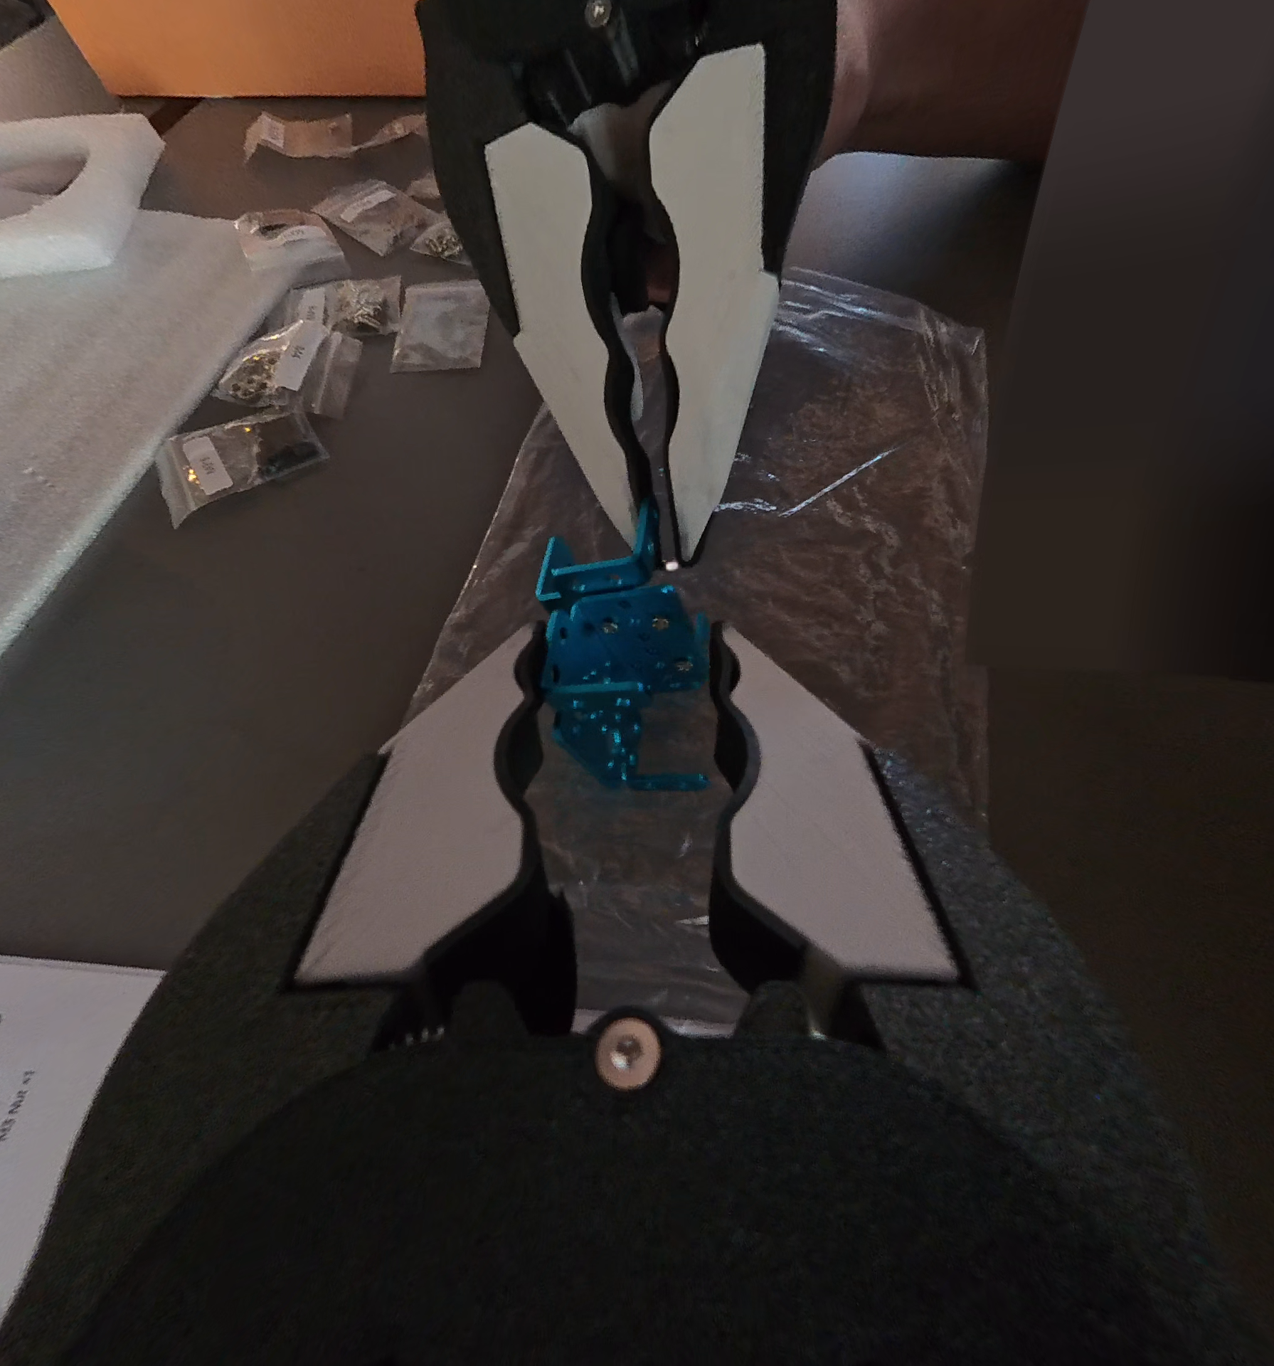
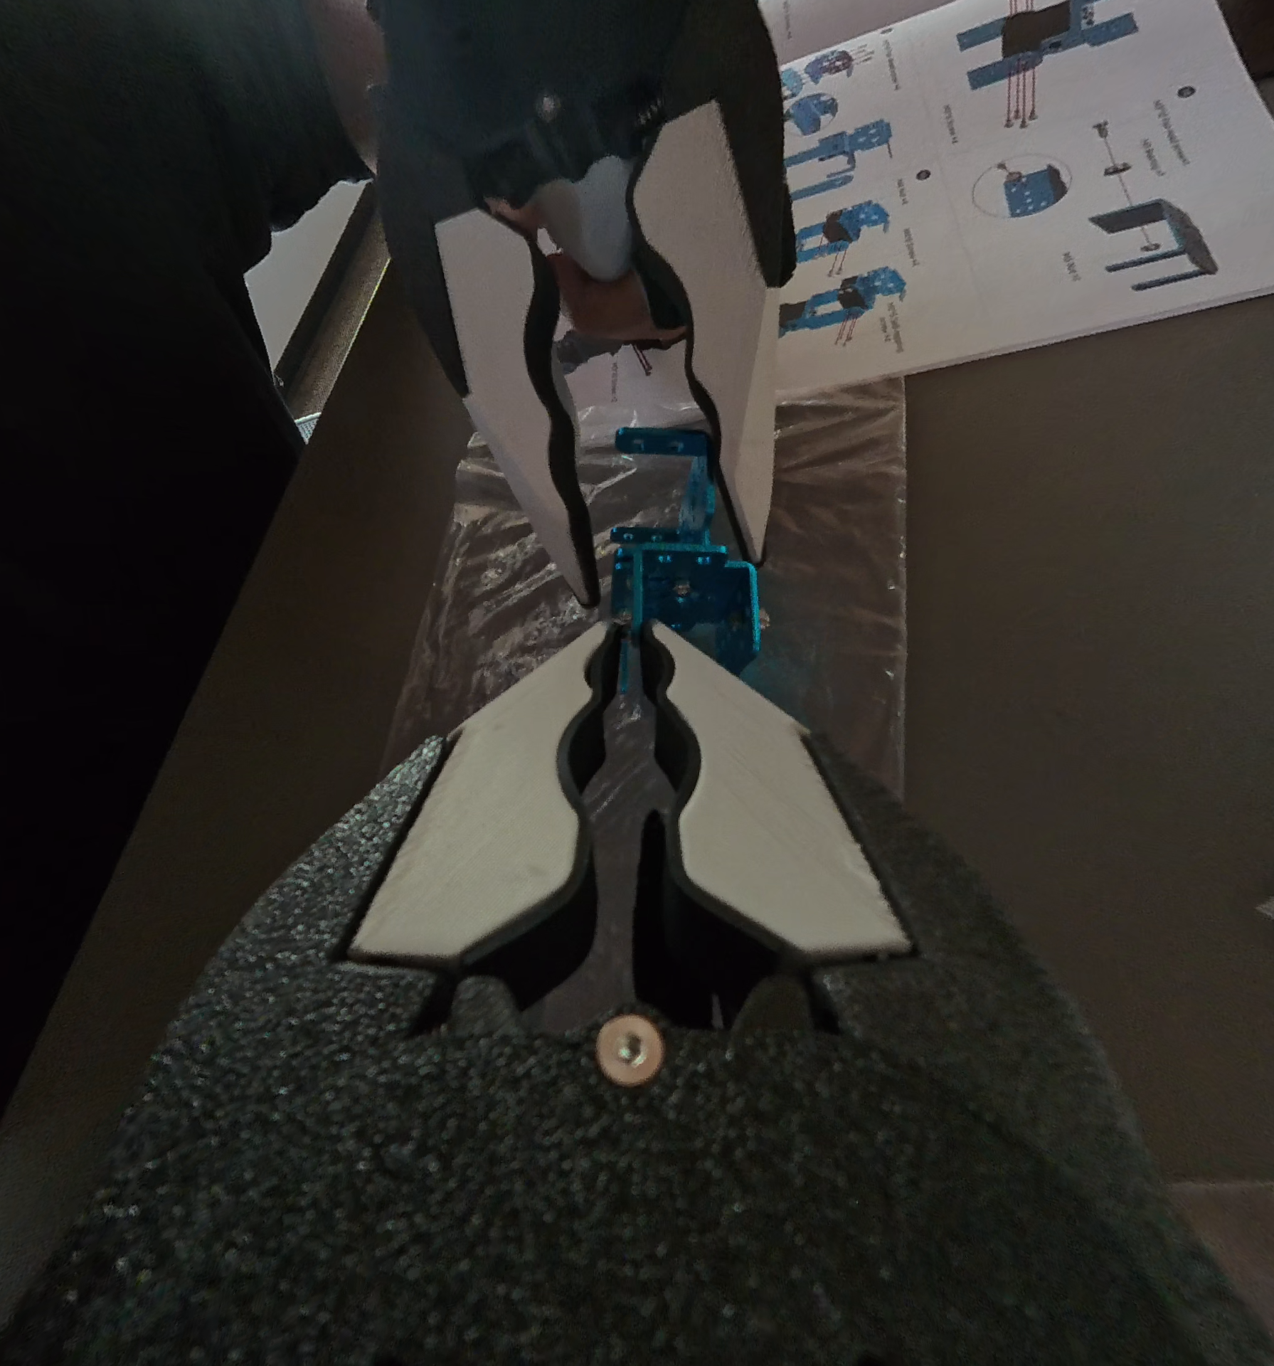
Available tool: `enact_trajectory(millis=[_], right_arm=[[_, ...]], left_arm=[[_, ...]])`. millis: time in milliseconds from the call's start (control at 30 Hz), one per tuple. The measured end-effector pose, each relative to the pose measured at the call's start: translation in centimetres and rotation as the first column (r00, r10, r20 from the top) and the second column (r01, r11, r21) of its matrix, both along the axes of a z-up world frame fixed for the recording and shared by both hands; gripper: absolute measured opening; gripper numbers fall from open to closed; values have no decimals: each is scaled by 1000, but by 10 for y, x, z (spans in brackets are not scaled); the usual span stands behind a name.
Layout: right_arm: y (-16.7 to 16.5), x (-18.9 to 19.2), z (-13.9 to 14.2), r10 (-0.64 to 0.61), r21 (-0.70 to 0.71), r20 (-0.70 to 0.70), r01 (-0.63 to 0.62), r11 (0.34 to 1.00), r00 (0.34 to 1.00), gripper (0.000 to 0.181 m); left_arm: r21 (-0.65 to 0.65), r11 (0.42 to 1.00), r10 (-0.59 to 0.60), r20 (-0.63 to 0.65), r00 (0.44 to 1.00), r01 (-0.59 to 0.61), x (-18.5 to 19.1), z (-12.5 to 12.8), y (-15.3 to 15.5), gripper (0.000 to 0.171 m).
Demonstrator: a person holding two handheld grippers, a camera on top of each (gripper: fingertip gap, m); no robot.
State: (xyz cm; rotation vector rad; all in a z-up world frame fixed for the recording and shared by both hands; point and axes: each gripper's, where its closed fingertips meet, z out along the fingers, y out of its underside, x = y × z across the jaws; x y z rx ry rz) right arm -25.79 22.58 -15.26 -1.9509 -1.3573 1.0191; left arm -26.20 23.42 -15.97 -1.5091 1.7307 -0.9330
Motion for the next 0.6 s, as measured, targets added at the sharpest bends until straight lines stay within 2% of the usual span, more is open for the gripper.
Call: enact_trajectory(millis=[267,600], right_arm=[[6,-4,1,-36,19,-25,37,999,999,4],[10,-4,6,-64,-33,-83,61,998,995,4]], left_arm=[[-15,998,55,-16,998,-55,5,-2,2,41],[-41,995,92,19,996,-91,6,4,8,36]])
